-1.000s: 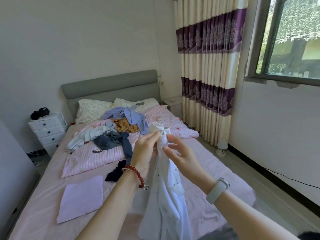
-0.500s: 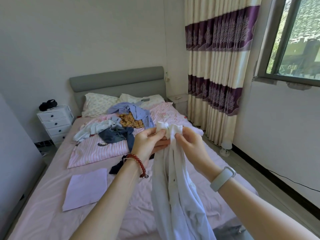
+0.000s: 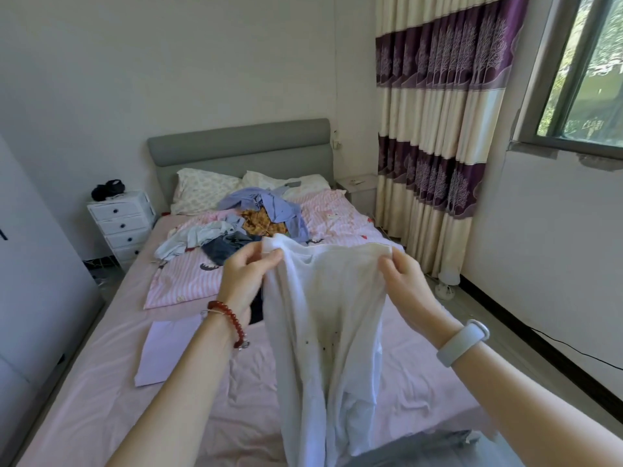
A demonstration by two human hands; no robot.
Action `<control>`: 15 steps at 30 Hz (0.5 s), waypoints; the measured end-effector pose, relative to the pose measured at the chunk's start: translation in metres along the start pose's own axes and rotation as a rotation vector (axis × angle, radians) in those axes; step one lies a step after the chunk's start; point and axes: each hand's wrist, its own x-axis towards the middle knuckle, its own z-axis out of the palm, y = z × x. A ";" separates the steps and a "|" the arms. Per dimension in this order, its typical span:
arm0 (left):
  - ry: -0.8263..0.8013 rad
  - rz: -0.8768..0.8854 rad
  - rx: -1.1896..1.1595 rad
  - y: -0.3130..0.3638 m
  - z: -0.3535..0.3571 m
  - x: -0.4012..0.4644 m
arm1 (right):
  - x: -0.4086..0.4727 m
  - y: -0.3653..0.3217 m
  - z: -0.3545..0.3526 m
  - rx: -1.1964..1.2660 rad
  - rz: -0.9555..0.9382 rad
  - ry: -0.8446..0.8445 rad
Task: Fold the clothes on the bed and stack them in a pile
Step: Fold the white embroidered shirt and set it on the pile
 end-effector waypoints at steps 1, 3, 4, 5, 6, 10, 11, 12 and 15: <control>0.062 0.035 0.040 -0.002 -0.012 0.001 | 0.001 0.002 -0.008 -0.048 -0.025 0.028; 0.144 0.107 0.121 -0.006 -0.034 0.000 | 0.003 0.005 -0.023 -0.163 -0.107 0.093; 0.163 0.160 0.194 -0.009 -0.041 -0.002 | 0.003 0.006 -0.029 -0.215 -0.150 0.115; 0.176 0.220 0.275 -0.012 -0.044 -0.004 | 0.002 0.007 -0.032 -0.263 -0.190 0.127; 0.197 0.282 0.343 -0.016 -0.045 -0.006 | 0.001 0.009 -0.033 -0.307 -0.223 0.137; 0.356 0.504 0.436 -0.023 -0.033 -0.014 | -0.004 0.014 -0.033 -0.419 -0.363 0.273; 0.412 0.549 0.442 -0.020 -0.030 -0.015 | -0.004 0.012 -0.035 -0.425 -0.374 0.333; 0.468 0.596 0.453 -0.016 -0.026 -0.015 | -0.002 0.009 -0.036 -0.420 -0.378 0.392; 0.582 0.708 0.500 0.003 -0.015 -0.015 | 0.006 -0.009 -0.040 -0.345 -0.401 0.479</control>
